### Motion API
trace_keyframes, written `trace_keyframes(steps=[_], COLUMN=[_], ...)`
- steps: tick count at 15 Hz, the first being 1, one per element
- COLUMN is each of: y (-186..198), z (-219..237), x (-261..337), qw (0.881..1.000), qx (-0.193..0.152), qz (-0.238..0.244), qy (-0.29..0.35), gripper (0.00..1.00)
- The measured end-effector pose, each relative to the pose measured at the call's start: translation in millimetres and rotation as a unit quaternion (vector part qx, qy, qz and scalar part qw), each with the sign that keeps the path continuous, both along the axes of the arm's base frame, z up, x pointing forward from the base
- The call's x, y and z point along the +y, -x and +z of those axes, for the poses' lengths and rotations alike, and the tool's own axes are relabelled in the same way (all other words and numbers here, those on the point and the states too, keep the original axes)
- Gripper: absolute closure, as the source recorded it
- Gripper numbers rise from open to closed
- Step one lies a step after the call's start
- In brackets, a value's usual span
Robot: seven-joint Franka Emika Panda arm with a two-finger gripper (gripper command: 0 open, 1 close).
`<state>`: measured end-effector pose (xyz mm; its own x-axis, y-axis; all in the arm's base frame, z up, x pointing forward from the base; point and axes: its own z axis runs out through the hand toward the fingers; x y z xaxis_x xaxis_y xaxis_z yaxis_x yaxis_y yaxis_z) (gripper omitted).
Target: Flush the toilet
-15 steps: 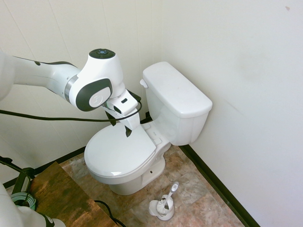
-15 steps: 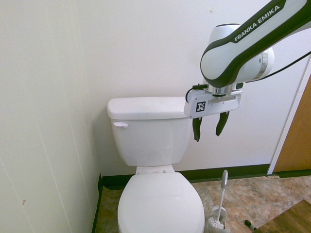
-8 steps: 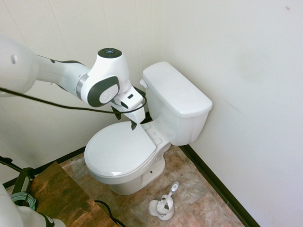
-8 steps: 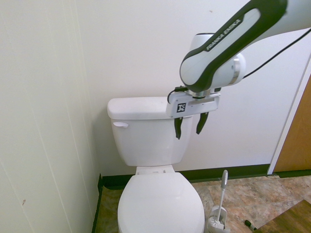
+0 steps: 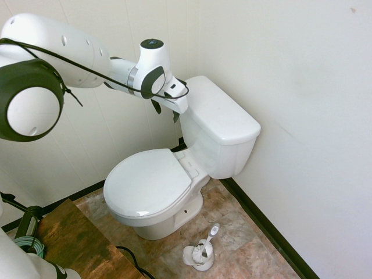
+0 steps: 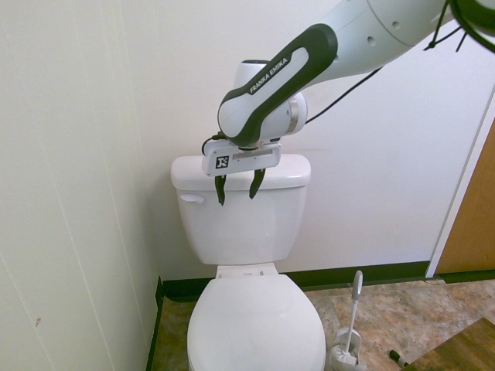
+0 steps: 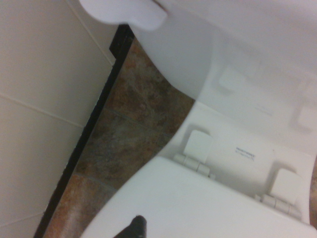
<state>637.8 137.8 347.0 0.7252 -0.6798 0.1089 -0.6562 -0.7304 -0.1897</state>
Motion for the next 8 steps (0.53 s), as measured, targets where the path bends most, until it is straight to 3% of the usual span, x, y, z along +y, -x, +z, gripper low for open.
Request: trace_keyframes(steps=[5,6,8], y=[-20,-20,-24], z=[5,3,-5], x=[20,21,31], qw=[1.0,1.0,1.0], qx=[0.009,0.01,0.008], qz=[0.006,0.008,0.014], qy=[-0.006,-0.007,-0.008], gripper=[0.0,1.0,1.0])
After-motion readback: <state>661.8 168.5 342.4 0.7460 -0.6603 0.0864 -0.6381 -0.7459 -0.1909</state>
